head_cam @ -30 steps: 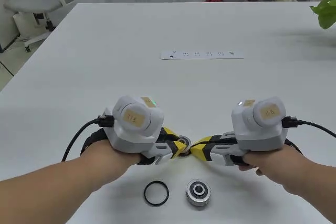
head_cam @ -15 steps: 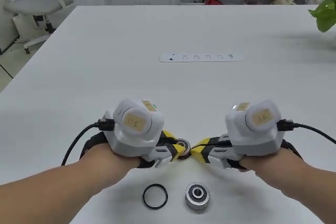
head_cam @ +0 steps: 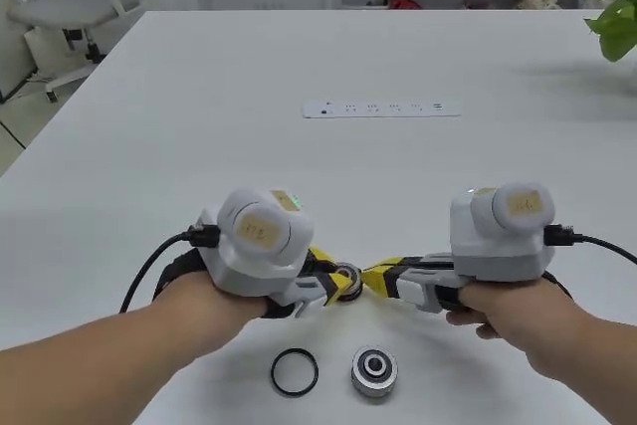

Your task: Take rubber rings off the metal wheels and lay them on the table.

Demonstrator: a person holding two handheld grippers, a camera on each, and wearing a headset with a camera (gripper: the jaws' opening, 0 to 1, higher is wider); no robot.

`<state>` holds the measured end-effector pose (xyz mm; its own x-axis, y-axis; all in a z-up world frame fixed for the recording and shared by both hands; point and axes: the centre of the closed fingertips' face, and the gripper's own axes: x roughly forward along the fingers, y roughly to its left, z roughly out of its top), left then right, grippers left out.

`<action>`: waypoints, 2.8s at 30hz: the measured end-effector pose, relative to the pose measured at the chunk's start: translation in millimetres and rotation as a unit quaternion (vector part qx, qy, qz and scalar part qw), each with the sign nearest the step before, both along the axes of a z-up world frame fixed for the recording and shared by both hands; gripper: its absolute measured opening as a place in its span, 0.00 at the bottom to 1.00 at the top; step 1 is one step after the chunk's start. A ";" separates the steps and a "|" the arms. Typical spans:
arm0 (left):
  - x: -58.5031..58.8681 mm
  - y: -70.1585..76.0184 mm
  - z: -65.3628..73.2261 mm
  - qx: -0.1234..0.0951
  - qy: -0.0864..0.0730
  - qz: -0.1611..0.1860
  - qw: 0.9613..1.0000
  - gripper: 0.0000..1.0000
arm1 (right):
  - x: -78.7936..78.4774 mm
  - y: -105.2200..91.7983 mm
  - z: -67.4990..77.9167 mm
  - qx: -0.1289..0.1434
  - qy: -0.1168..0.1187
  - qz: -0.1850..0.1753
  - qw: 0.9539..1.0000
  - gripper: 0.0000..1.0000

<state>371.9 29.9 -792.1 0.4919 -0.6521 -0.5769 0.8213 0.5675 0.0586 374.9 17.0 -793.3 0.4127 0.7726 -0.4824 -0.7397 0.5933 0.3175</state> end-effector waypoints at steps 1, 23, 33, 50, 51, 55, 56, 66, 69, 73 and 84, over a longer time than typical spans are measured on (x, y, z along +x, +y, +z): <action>0.0 -0.1 0.0 0.000 0.000 0.001 1.000 0.12 | 0.0 0.1 0.2 -0.001 -0.002 0.002 1.000 0.00; 0.3 -0.9 0.0 0.002 -0.004 0.004 1.000 0.12 | -5.4 8.8 4.1 0.021 0.009 0.015 1.000 0.00; -0.6 -1.8 0.1 -0.001 -0.005 0.002 1.000 0.12 | -6.4 12.1 9.9 0.061 0.032 0.012 0.998 0.00; -0.1 -2.2 0.1 -0.005 -0.006 0.001 1.000 0.13 | -6.5 12.5 14.1 0.086 0.045 0.009 0.995 0.00; 0.0 -2.2 0.0 -0.005 -0.006 0.001 1.000 0.13 | -5.0 11.2 13.1 0.084 0.044 0.005 0.995 0.00; 0.1 -2.1 -0.1 -0.008 -0.006 0.001 1.000 0.13 | -3.3 6.6 8.2 0.070 0.043 -0.002 0.997 0.00; 0.1 -2.1 -0.1 -0.008 -0.006 0.001 1.000 0.13 | -3.0 5.4 6.9 0.068 0.043 -0.003 0.997 0.00; -0.5 -2.1 0.0 -0.013 0.000 -0.008 1.000 0.14 | -0.6 4.3 5.4 0.060 0.046 -0.004 0.997 0.00; -1.6 -2.3 0.0 -0.014 -0.002 -0.003 1.000 0.14 | -1.2 3.1 6.3 0.060 0.044 -0.006 0.997 0.00; -1.5 -2.2 0.6 -0.013 -0.001 0.000 1.000 0.14 | -2.7 0.6 9.7 0.056 0.040 -0.004 0.998 0.00; -3.3 -0.5 2.9 -0.015 0.006 -0.006 1.000 0.16 | -2.7 1.5 12.2 0.051 0.032 0.000 0.998 0.00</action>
